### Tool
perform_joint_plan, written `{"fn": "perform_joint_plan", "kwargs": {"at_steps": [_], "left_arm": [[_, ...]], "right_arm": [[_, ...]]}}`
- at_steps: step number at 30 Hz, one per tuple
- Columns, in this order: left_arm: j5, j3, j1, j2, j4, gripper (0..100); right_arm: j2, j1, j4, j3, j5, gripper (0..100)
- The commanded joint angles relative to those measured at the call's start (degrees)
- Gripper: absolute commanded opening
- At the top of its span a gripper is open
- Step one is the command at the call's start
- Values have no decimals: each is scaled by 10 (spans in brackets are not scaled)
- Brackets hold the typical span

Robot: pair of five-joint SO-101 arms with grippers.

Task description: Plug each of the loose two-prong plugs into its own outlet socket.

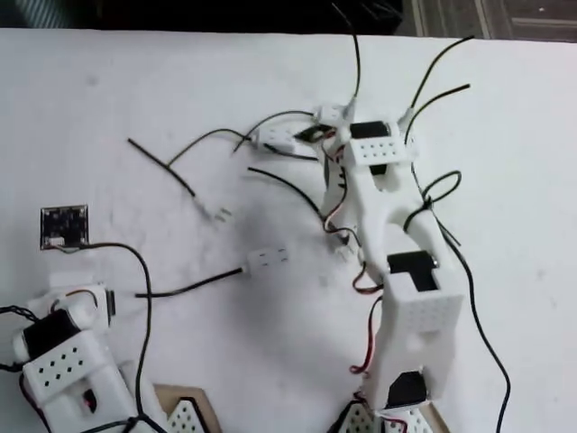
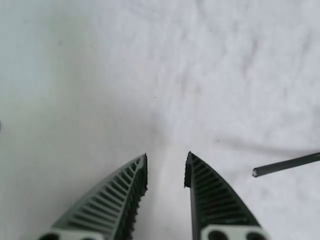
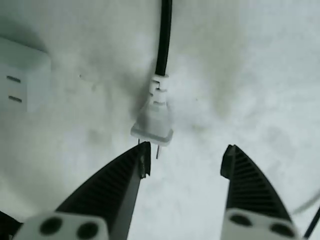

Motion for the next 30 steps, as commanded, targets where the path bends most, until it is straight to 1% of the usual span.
{"fn": "perform_joint_plan", "kwargs": {"at_steps": [1,6,10,12,14,17,20,25,30], "left_arm": [[1,-3,6,-7,-10,142],[1,-3,6,-7,-10,142],[1,-3,6,-7,-10,142],[1,-3,6,-7,-11,142],[1,-3,6,-7,-11,142],[1,-3,6,-7,-11,142],[1,-3,6,-7,-11,142],[1,-3,6,-7,-11,142],[1,-3,6,-7,-11,142]], "right_arm": [[10,-15,-14,0,1,230],[33,-23,-26,0,-3,230],[45,-24,-37,0,-33,229],[53,-35,-36,2,-33,226],[63,-43,-36,3,-33,191],[74,-49,-40,0,-33,113],[78,-58,-39,-1,-33,68],[76,-57,-35,-10,-33,33],[76,-59,3,-33,-32,26]]}}
